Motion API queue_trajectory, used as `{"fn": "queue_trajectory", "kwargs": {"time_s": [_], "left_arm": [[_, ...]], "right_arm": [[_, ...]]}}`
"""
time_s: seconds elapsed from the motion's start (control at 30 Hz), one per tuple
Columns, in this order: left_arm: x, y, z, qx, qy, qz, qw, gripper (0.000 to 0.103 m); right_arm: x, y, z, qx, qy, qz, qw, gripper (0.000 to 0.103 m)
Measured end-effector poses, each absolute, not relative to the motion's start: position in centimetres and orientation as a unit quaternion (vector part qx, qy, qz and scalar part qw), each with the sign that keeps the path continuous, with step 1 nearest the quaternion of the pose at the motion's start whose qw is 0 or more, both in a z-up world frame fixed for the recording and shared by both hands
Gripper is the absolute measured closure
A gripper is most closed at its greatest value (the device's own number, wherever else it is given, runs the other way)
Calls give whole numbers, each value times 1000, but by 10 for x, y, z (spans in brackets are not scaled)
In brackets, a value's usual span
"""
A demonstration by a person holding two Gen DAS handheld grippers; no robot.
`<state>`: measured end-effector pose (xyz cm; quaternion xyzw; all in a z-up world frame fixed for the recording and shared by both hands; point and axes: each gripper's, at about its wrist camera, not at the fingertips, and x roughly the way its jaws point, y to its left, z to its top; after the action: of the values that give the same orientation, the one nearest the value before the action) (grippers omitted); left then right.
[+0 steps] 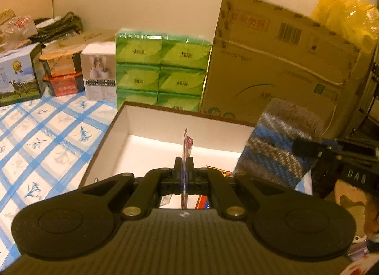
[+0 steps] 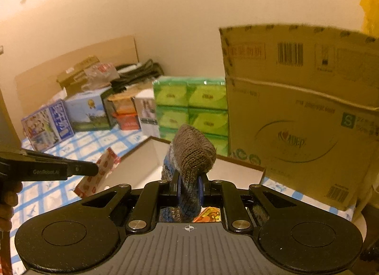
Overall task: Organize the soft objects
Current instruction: 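Carry the sock and packet over the brown box and release both inside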
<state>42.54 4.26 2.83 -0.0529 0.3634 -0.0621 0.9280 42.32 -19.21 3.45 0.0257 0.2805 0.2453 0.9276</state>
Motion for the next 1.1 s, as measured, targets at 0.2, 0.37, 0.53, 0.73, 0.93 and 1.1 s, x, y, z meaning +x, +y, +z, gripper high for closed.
{"fn": "queue_trajectory", "kwargs": {"time_s": [0.2, 0.37, 0.53, 0.73, 0.93, 1.1], "left_arm": [[465, 32, 2, -52, 397, -61, 914, 101], [486, 23, -12, -38, 408, -62, 910, 100], [502, 23, -19, -34, 412, -56, 909, 94], [505, 30, -21, -17, 415, -47, 908, 82], [500, 42, -23, -20, 425, -43, 904, 74], [491, 50, -20, -13, 427, -37, 903, 67]], "right_arm": [[457, -179, 6, 25, 329, 242, 912, 89], [477, -170, -12, 23, 355, 233, 905, 90], [487, -169, -18, 29, 366, 224, 903, 89], [493, -168, -17, 29, 371, 225, 901, 89], [498, -161, -18, 26, 367, 219, 903, 89], [499, -162, -11, 60, 339, 224, 912, 50]]}}
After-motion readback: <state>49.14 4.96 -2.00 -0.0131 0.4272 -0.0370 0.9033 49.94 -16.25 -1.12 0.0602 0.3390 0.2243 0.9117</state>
